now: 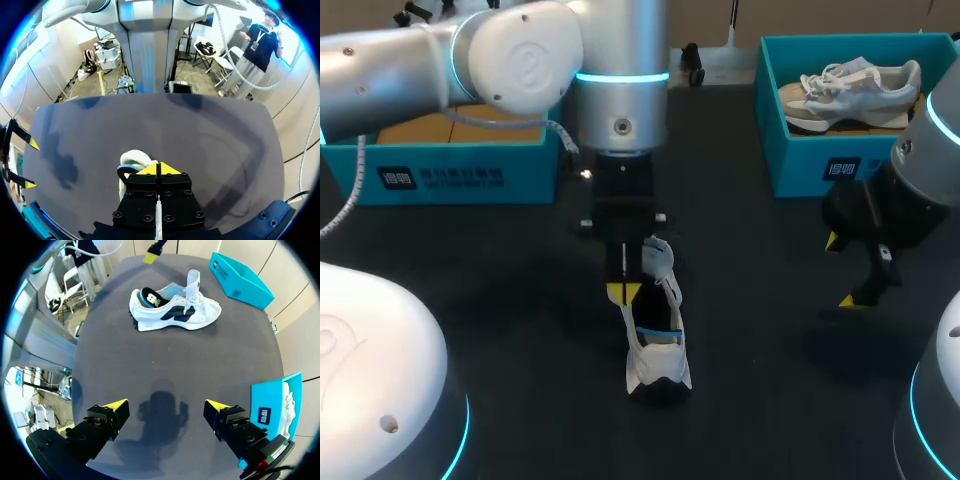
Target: Take the shoe out of the shoebox, open the shoe tongue, remove and reinsert the insole, then place the shoe into the shoebox
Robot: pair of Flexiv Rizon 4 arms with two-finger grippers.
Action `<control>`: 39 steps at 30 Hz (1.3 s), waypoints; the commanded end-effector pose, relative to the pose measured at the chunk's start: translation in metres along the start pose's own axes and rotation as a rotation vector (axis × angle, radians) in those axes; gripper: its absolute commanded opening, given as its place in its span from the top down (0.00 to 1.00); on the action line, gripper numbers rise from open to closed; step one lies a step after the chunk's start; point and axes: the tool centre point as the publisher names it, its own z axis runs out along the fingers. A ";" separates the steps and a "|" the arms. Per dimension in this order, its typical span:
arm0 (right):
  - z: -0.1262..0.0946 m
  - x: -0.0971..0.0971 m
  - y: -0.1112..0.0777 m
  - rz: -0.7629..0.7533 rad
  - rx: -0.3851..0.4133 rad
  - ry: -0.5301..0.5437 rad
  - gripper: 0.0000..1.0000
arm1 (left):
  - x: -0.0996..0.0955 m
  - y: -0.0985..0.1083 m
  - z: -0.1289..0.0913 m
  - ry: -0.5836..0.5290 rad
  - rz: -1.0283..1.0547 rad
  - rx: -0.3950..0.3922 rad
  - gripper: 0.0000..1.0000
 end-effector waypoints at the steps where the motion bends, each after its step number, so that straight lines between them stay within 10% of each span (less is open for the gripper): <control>1: 0.001 0.001 0.000 0.000 0.001 -0.003 0.00 | 0.004 -0.004 0.000 -0.006 0.000 -0.017 1.00; 39: 0.001 0.001 0.000 0.000 0.001 -0.003 0.00 | -0.038 0.019 0.062 -0.114 -0.045 -0.216 1.00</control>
